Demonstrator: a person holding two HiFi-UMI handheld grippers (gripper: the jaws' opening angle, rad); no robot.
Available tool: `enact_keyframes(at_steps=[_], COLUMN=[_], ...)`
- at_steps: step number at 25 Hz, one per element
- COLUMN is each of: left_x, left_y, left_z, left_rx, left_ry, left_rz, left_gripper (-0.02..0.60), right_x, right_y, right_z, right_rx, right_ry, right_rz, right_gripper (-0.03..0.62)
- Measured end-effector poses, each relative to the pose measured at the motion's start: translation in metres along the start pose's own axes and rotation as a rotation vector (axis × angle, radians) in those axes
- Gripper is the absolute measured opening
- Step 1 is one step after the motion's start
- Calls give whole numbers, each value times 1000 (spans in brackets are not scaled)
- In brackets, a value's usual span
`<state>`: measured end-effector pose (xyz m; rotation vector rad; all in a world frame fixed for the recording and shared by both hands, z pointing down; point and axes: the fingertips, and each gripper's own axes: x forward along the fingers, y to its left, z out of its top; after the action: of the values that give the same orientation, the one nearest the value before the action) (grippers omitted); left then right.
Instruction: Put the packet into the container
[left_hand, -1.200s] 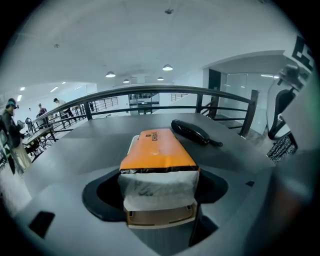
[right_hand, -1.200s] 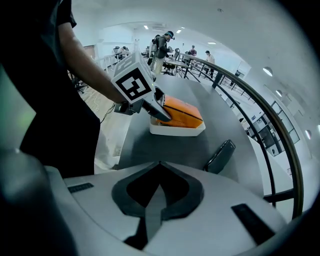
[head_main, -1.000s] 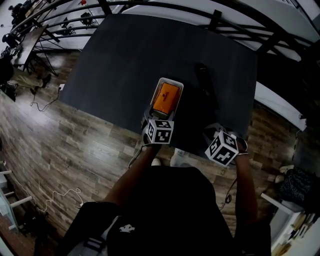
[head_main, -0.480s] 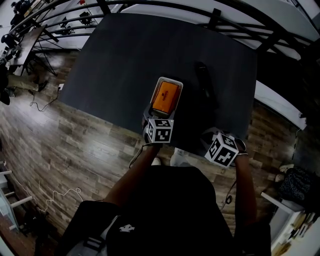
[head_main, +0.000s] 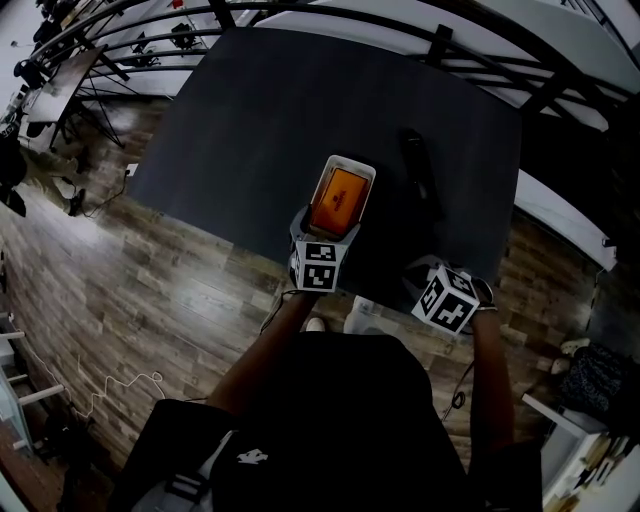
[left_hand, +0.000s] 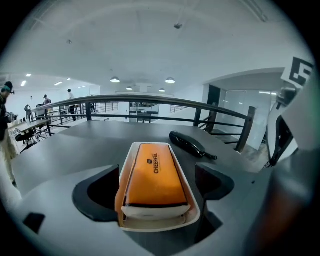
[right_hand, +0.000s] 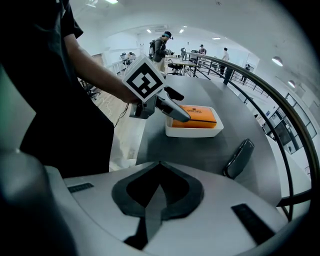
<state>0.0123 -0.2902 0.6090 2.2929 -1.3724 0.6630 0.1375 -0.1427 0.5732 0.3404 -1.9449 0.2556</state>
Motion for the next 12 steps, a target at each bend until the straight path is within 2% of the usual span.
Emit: enact_keyframes(at_steps=[6,7,9,12], left_x=[-21,-26,-37,-55], left_y=[-6,-6,-7,-11], left_z=[22,26,33,47], left_rx=[-35,-40,-50,-67], left_ry=[-62,-68,-81,-130], left_rz=[-67,-81,-117,-187], left_gripper=[486,467,323,250], right_x=[-4,-5,-8,-12], right_y=[-6,-8,-14,-18], right_z=[7,10,19,33], right_rx=[-1,6,30,57], right_ry=[-28,-41,-75,-124], right_rz=[-41,-52,-72,-103], right_gripper=[3,3,3,3])
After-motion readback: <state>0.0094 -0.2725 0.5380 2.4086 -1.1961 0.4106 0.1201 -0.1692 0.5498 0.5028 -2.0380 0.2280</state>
